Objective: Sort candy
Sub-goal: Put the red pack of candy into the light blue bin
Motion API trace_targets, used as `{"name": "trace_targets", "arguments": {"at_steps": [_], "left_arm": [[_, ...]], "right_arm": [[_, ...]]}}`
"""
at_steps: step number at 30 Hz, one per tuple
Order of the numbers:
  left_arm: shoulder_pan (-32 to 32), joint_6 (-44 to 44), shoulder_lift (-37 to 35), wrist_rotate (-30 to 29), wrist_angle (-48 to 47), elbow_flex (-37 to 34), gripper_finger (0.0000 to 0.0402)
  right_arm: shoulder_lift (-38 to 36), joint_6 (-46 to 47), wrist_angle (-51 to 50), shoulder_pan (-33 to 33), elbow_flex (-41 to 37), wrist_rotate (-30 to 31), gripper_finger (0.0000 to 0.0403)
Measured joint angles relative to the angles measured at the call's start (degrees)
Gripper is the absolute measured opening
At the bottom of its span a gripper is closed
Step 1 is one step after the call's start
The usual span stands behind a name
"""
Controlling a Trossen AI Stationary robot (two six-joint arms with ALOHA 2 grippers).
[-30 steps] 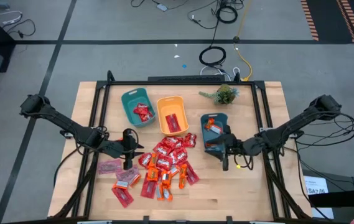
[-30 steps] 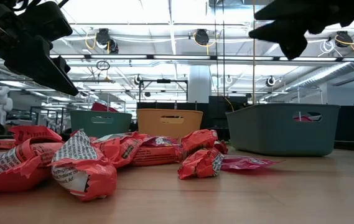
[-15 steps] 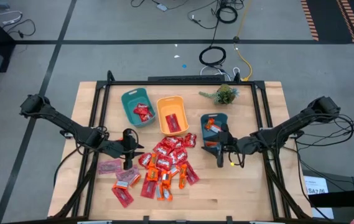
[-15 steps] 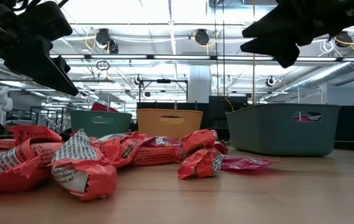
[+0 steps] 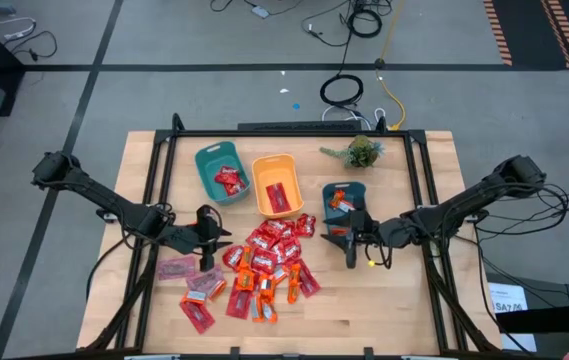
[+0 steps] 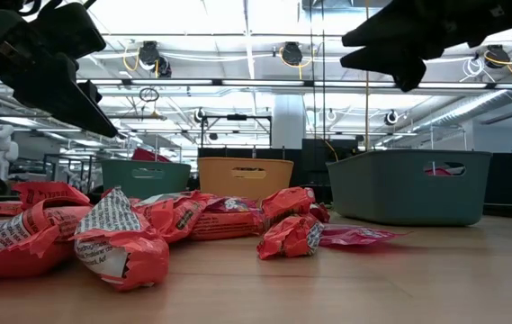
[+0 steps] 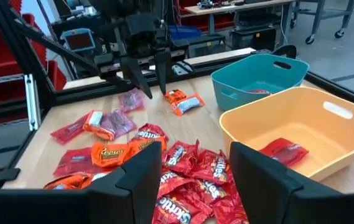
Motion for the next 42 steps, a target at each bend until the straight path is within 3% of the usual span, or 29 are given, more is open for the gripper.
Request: {"name": "trace_targets", "arguments": {"at_steps": [15, 42], "left_arm": [[0.0, -1.6, 0.0, 0.0, 0.2, 0.0, 0.0128], [0.0, -1.7, 0.0, 0.0, 0.2, 0.0, 0.0128]], "right_arm": [[6.9, 1.9, 0.0, -0.1, 1.4, -0.2, 0.0180], [7.2, 1.8, -0.1, -0.1, 1.4, -0.1, 0.0180]]}}
